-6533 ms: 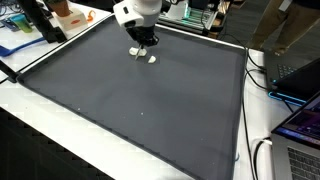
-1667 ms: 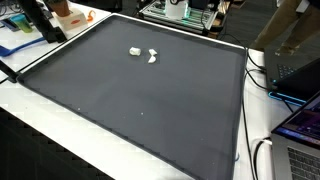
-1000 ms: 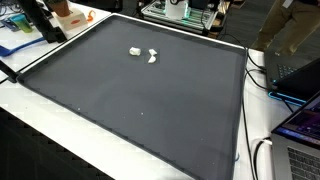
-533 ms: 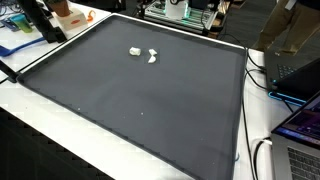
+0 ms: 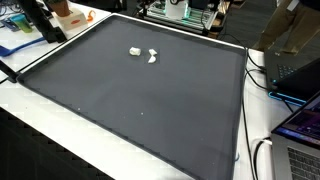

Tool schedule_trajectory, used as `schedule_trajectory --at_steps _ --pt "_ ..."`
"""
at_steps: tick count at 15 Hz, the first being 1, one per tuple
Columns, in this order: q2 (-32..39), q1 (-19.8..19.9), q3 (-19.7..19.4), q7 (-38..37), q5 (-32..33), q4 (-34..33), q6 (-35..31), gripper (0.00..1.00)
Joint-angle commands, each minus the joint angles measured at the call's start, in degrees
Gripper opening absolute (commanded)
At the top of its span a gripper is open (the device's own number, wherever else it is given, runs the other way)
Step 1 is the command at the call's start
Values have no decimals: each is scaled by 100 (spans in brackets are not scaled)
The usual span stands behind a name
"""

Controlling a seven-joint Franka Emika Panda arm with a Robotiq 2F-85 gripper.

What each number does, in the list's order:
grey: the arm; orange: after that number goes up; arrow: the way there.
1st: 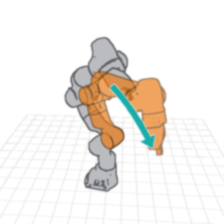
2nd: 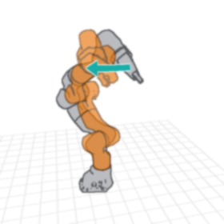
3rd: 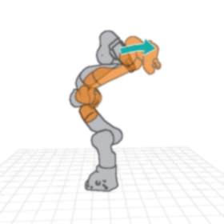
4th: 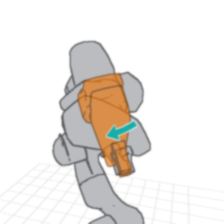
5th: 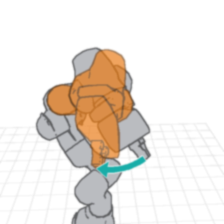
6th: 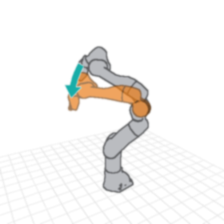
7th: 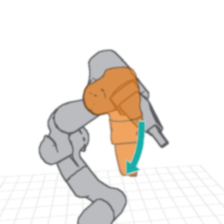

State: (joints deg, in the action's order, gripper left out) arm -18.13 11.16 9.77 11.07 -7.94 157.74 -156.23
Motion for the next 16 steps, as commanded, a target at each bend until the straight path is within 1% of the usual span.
schedule_trajectory --at_steps 1,5,8,10,12,13,14,15,16 --pt "214 -520 -215 -694 417 1 125 100" --pt "562 -846 -130 -1152 786 2 173 100" --pt "1035 -1074 -195 -1283 701 2 -546 100" --pt "1370 -1056 -171 -1569 814 5 -1120 100" --pt "1673 -860 -135 -2071 1359 6 -1554 100" --pt "1761 -616 -6 -2314 1724 6 -1596 100" --pt "1822 -553 -83 -2590 2160 5 -1598 100" --pt "1866 -547 -159 -2738 2407 1 -1565 100" --pt "1909 -556 -194 -2767 2473 -3 -1537 100"
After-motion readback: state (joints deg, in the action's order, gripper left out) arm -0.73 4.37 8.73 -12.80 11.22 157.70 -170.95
